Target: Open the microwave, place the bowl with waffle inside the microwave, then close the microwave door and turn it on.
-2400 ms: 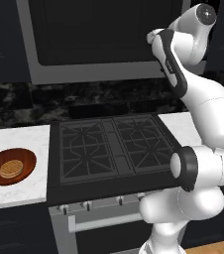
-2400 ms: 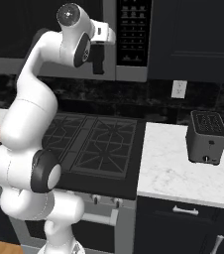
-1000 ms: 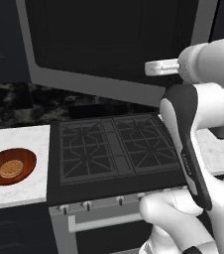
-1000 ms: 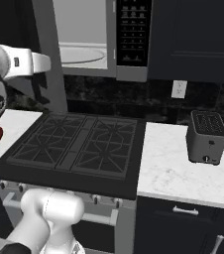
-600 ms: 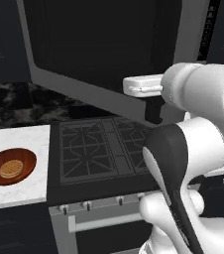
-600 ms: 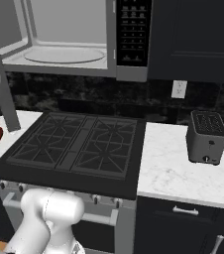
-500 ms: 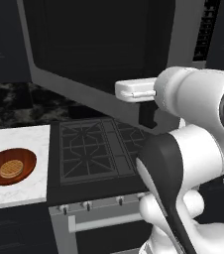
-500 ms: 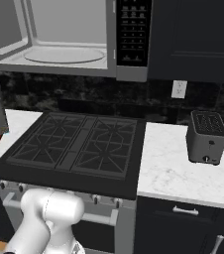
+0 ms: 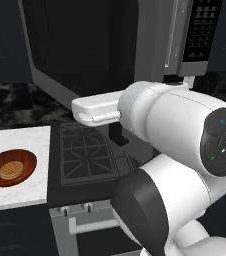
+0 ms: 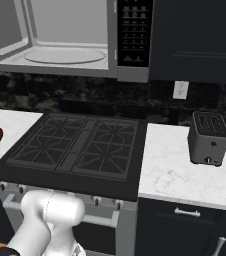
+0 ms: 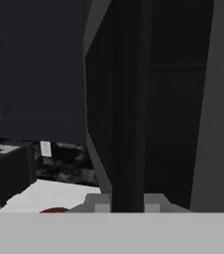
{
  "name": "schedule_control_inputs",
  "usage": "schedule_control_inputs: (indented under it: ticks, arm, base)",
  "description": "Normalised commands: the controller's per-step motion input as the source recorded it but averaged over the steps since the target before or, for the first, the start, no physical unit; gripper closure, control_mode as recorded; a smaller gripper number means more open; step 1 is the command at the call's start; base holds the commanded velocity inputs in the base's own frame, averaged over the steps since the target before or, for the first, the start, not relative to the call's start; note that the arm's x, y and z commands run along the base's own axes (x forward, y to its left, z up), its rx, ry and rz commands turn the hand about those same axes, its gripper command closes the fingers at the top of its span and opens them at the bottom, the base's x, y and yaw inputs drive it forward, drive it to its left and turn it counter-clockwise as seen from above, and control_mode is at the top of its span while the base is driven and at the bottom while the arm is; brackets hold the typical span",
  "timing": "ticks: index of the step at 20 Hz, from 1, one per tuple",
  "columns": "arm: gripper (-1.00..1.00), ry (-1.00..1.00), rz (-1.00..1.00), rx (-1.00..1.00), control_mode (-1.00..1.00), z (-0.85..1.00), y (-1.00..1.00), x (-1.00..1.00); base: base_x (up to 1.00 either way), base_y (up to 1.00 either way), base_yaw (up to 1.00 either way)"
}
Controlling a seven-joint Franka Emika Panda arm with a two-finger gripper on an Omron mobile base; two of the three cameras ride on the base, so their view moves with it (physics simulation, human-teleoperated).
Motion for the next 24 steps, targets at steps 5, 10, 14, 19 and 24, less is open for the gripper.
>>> schedule_control_inputs:
  ticks: [5,10,14,19,24]
  arm:
    - [1.00,-0.03,0.22,0.00,-1.00,-0.28,1.00,0.25]
    - [1.00,-0.19,0.12,0.10,-1.00,-0.12,0.20,-0.21]
    - [-1.00,-0.21,0.06,0.16,-1.00,-0.06,-0.03,-0.59]
    - [-1.00,-0.13,0.00,0.22,-1.00,0.00,-0.49,-0.99]
    - [-1.00,-0.22,0.00,0.37,-1.00,0.00,-0.62,-1.00]
  base:
    - [0.00,0.00,0.00]
    - [0.00,0.00,0.00]
    - [0.00,0.00,0.00]
    - [0.00,0.00,0.00]
    - [0.00,0.00,0.00]
